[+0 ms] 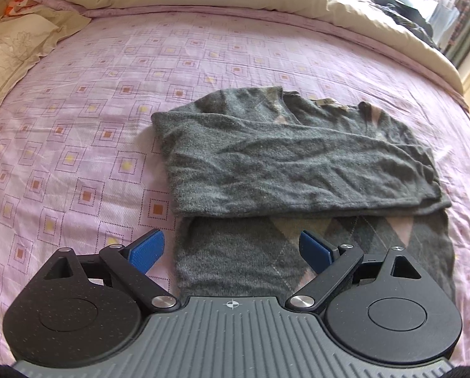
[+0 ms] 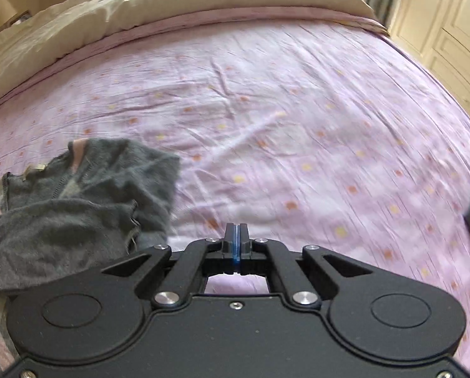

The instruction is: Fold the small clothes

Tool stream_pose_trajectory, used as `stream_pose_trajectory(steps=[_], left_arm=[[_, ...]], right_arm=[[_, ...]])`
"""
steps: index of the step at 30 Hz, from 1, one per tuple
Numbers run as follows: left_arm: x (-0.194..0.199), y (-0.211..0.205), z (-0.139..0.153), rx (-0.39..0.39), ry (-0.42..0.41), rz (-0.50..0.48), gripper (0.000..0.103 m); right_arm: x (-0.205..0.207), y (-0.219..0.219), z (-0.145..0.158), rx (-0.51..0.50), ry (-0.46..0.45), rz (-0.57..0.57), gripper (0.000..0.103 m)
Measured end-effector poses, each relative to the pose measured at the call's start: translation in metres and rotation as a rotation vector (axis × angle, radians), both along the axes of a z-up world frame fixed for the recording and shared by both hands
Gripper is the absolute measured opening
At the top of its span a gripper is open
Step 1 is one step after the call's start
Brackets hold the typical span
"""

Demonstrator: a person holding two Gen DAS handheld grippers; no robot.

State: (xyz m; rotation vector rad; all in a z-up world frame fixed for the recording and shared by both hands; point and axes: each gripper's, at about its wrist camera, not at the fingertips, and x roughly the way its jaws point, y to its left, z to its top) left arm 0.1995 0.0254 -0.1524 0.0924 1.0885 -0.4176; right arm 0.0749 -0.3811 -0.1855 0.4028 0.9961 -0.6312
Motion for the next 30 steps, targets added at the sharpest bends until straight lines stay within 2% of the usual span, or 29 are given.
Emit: stream_pose_trajectory(steps=[5, 11, 21, 25, 28, 30], left_arm=[[-0.011, 0.008, -0.001, -0.01, 0.018, -0.057, 0.093], [-0.044, 0.02, -0.012, -0.003, 0.072, -0.073, 0.093], [-0.124, 0.05, -0.025, 0.075, 0.12, -0.006, 0.093], [-0.154, 0.062, -0.027, 0.076, 0.144, 0.034, 0.093], [-0.174, 0.064, -0.031, 0.08, 0.149, 0.022, 0.093], [-0.182, 0.063, -0.034, 0.068, 0.161, 0.019, 0.093]], right_arm=[[-0.061, 0.022, 0.007, 0.02, 0.027, -0.094, 0.004], [-0.108, 0.06, -0.001, 0.099, 0.04, -0.078, 0.009], [-0.153, 0.107, -0.025, 0.236, 0.054, 0.168, 0.01], [-0.167, 0.121, -0.028, 0.295, 0.022, 0.26, 0.011], [-0.175, 0.127, -0.03, 0.326, -0.003, 0.302, 0.016], [-0.178, 0.132, -0.032, 0.34, -0.01, 0.325, 0.016]])
